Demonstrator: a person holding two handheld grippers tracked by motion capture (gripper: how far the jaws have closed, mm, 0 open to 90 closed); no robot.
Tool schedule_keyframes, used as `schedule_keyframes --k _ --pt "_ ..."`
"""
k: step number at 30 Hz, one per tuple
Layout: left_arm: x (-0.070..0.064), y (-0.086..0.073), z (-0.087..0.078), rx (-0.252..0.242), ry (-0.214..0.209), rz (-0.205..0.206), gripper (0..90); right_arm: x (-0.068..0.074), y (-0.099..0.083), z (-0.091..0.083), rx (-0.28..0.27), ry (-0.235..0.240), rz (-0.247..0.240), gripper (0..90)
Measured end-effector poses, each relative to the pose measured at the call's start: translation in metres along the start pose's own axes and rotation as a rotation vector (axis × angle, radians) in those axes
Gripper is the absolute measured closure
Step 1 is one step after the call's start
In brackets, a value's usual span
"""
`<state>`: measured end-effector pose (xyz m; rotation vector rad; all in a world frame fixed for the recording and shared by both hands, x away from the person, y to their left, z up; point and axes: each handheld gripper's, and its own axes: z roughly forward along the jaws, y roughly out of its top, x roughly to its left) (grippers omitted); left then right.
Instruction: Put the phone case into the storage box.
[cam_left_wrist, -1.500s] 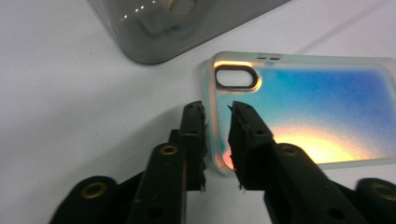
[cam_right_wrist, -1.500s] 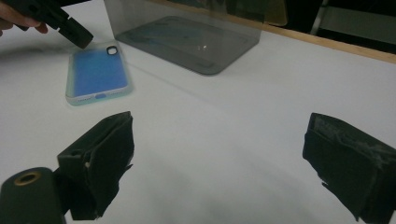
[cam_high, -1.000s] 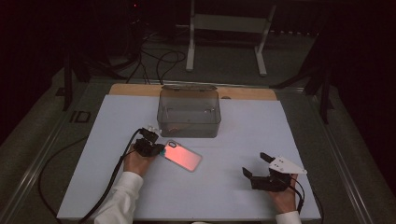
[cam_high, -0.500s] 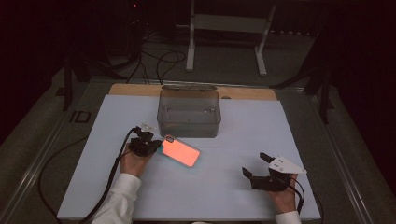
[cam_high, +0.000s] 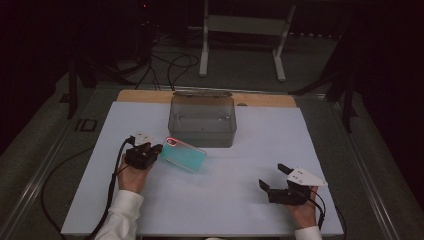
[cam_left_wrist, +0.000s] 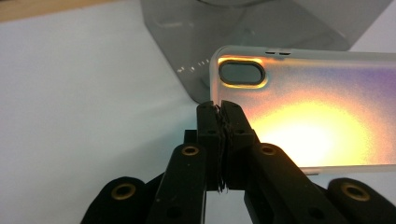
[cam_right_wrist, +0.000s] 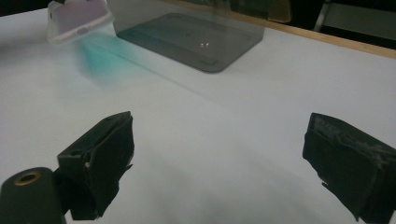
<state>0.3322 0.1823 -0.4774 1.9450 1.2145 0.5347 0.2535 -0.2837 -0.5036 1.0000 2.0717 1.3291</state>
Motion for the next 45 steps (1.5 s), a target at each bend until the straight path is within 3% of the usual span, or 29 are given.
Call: schedule_keyframes --k 11,20,25,33,35,41,45 --pt "0.001 -0.003 -0.016 -0.09 0.039 0.038 88.6 0.0 0.0 0.001 0.002 0.005 0.017 8.9" --pt "-0.003 0.002 -0.032 -0.169 0.041 0.09 88.6 0.0 0.001 0.007 0.036 0.01 0.034 8.9" --pt "-0.004 0.005 -0.034 -0.188 0.045 0.117 88.5 0.0 0.002 0.011 0.035 0.026 0.047 8.8" --pt "-0.005 0.006 -0.039 -0.211 0.04 0.148 88.5 0.0 0.021 0.021 0.036 0.063 0.042 8.8" --pt "-0.006 0.006 -0.039 -0.217 0.033 0.167 88.5 0.0 0.033 0.025 0.061 0.057 0.029 8.8" --pt "-0.009 0.007 -0.041 -0.229 0.023 0.193 88.5 0.004 0.058 0.032 0.03 0.105 0.004 8.8" --pt "-0.009 0.008 -0.044 -0.24 0.024 0.199 88.5 0.009 0.071 0.041 0.049 0.128 -0.015 8.8"
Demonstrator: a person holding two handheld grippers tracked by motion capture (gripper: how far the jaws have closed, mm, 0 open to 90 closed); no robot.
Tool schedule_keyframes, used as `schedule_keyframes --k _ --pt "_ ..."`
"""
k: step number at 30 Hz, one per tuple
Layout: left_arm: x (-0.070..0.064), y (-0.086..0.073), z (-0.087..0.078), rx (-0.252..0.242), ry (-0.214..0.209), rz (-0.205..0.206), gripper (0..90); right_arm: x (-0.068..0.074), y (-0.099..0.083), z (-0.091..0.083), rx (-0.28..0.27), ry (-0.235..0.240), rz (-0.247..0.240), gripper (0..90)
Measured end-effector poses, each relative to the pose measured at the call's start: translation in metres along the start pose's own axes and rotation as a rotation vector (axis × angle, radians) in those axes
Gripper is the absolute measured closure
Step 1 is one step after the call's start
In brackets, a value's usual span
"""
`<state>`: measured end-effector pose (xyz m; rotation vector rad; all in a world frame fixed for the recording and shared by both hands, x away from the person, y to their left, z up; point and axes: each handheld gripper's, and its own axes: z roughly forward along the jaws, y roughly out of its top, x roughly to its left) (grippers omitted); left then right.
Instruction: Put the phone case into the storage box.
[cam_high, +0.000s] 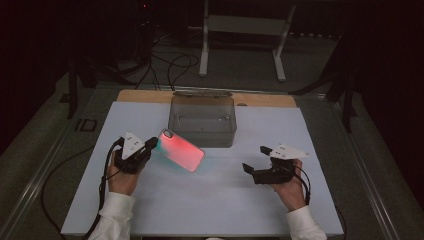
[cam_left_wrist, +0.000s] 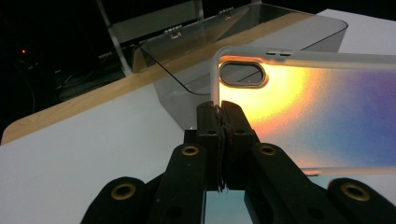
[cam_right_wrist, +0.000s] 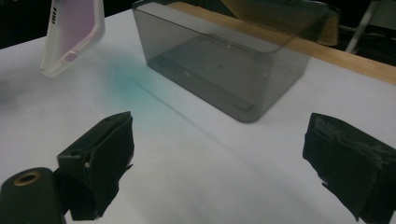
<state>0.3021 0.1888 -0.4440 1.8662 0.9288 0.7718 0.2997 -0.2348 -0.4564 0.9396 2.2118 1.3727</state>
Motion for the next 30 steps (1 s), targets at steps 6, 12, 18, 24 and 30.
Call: schedule_keyframes --k 6,12,18,24,30 --pt "-0.002 0.002 -0.002 -0.015 -0.003 0.017 88.6 0.005 0.015 0.016 0.007 0.055 -0.017 8.8" --pt "-0.004 0.004 -0.003 -0.022 -0.011 0.035 88.6 0.014 0.035 0.029 0.025 0.103 -0.049 8.8" --pt "-0.004 0.005 -0.005 -0.038 -0.015 0.034 88.5 0.021 0.052 0.041 0.033 0.144 -0.063 8.8" --pt "-0.006 0.005 -0.005 -0.038 -0.029 0.049 88.5 0.025 0.065 0.055 0.057 0.205 -0.034 8.8" --pt "-0.01 0.006 -0.003 -0.038 -0.044 0.072 88.6 0.032 0.073 0.069 0.102 0.247 -0.032 8.8"
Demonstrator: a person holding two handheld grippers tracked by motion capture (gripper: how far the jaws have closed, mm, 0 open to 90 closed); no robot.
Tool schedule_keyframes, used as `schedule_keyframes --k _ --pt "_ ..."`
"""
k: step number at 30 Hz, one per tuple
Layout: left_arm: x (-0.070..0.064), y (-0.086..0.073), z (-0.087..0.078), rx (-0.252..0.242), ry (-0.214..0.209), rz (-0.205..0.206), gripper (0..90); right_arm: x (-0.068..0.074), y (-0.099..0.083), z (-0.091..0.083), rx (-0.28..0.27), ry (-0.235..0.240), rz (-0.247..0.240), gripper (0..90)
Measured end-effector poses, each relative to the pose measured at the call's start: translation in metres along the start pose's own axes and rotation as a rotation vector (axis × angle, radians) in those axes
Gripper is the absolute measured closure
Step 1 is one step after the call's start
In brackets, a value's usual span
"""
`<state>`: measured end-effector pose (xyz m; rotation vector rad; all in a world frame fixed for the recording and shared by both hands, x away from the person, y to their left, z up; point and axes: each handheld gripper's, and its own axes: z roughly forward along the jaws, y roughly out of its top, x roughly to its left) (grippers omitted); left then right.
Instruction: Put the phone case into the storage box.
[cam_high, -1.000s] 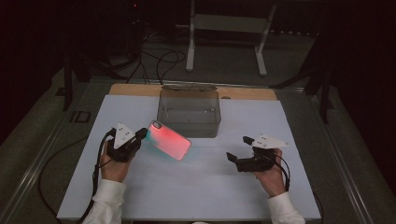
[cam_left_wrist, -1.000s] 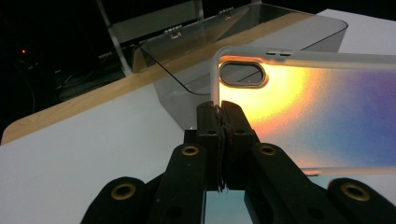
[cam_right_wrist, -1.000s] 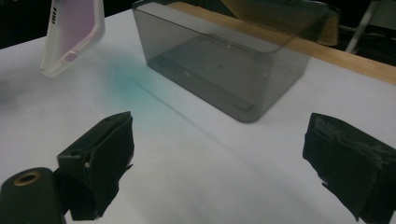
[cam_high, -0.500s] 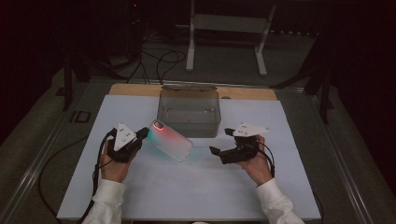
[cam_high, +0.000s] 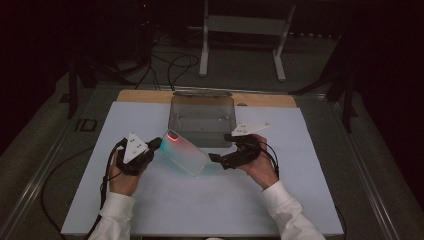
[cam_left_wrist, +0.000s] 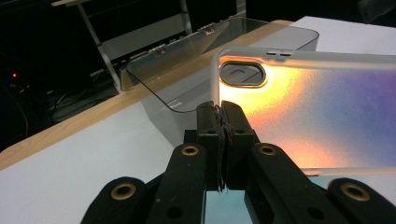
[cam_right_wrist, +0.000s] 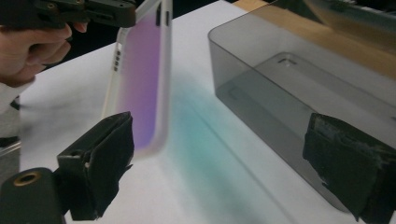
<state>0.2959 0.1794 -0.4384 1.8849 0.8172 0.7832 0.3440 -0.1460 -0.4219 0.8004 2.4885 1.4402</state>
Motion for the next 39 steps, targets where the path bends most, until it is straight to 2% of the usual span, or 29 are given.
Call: schedule_keyframes --k 6,13,22,24,27,31,35,38,39 --pt "-0.002 0.001 0.0 -0.001 -0.008 0.014 88.5 0.003 0.009 0.012 0.038 0.036 -0.003 8.9" --pt "-0.005 0.002 0.001 -0.008 -0.019 0.025 88.5 0.006 0.02 0.023 0.078 0.041 -0.007 11.7" --pt "-0.008 0.004 -0.001 -0.02 -0.029 0.043 88.5 0.009 0.029 0.034 0.124 0.073 -0.001 14.3" --pt "-0.008 0.004 0.0 -0.021 -0.034 0.045 88.5 0.008 0.031 0.038 0.149 0.116 0.018 19.5" --pt "-0.009 0.003 0.001 -0.016 -0.041 0.051 88.5 0.008 0.032 0.041 0.174 0.116 0.021 23.5" --pt "-0.011 0.003 0.002 -0.015 -0.049 0.059 88.5 0.01 0.037 0.043 0.192 0.139 0.015 31.1" --pt "-0.012 0.003 0.002 -0.018 -0.055 0.069 88.5 0.013 0.042 0.046 0.217 0.166 0.003 43.4" --pt "-0.012 0.004 0.001 -0.028 -0.063 0.071 88.5 0.014 0.044 0.05 0.241 0.174 0.01 51.9" --pt "-0.012 0.004 0.001 -0.029 -0.068 0.073 88.5 0.014 0.044 0.051 0.252 0.182 0.02 57.8"
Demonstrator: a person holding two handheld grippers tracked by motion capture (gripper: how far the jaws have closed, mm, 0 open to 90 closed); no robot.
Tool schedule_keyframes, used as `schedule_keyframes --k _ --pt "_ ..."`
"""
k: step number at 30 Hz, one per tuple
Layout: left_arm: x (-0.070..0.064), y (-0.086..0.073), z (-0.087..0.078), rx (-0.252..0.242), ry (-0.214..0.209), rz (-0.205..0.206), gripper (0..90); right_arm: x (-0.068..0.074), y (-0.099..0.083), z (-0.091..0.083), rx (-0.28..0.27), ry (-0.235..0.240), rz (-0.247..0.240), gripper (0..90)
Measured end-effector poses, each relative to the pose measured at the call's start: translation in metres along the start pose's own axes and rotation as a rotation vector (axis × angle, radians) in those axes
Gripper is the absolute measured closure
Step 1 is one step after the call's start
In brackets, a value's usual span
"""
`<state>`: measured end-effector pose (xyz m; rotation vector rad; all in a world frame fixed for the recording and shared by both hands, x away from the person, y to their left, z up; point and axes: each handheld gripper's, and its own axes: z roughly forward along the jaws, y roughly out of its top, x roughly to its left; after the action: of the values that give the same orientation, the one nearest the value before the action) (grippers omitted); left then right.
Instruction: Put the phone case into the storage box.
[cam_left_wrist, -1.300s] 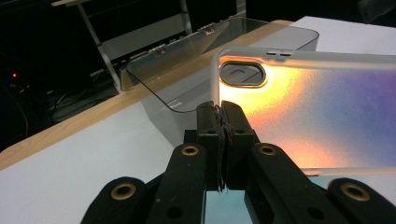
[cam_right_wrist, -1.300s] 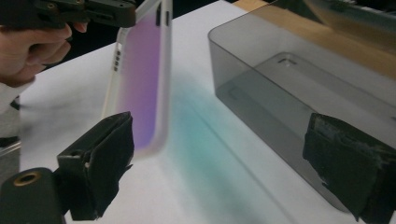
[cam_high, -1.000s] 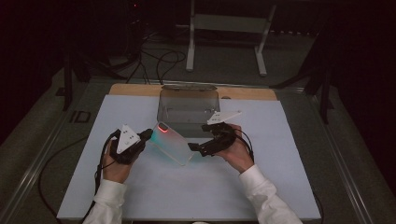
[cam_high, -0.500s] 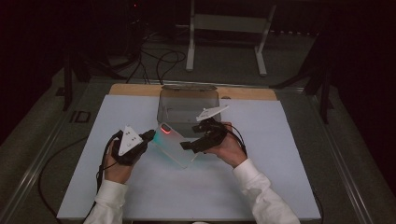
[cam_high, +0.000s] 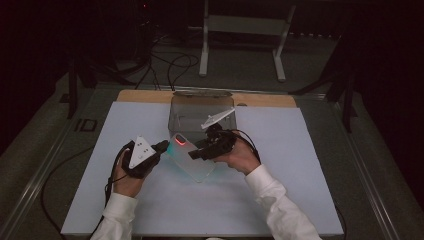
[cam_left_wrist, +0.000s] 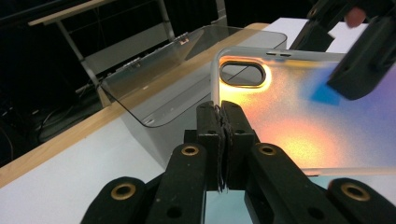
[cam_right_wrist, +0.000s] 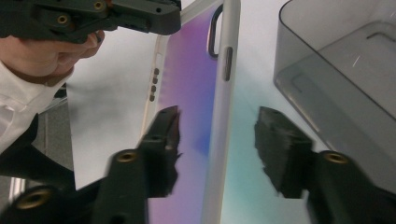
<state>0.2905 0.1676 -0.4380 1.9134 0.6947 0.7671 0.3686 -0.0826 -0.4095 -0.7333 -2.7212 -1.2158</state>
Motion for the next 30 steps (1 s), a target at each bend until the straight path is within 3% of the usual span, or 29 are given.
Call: schedule_keyframes --k 4,7,15,23,25,30 --pt "-0.0004 -0.001 0.0005 -0.001 -0.012 0.01 88.4 -0.0053 0.0006 0.0034 0.006 0.062 0.052 72.7" --pt "-0.0008 -0.0017 0.0015 0.0 -0.012 0.015 88.2 -0.0088 0.0006 0.0051 0.022 0.097 0.09 76.7" --pt "-0.0034 -0.0025 0.0042 0.01 0.005 0.018 87.9 -0.0079 -0.0007 0.0064 0.06 0.153 0.135 79.2" --pt "-0.0055 -0.0034 0.0063 0.0 0.01 0.009 87.3 -0.0062 -0.001 0.0096 0.118 0.201 0.286 79.9" --pt "-0.0057 -0.0036 0.0065 -0.002 0.011 0.003 87.2 -0.0058 -0.0011 0.0099 0.126 0.206 0.297 80.2" --pt "-0.0054 -0.0033 0.0067 -0.004 0.013 -0.007 86.1 -0.0032 -0.0007 0.0084 0.111 0.14 0.3 82.2"
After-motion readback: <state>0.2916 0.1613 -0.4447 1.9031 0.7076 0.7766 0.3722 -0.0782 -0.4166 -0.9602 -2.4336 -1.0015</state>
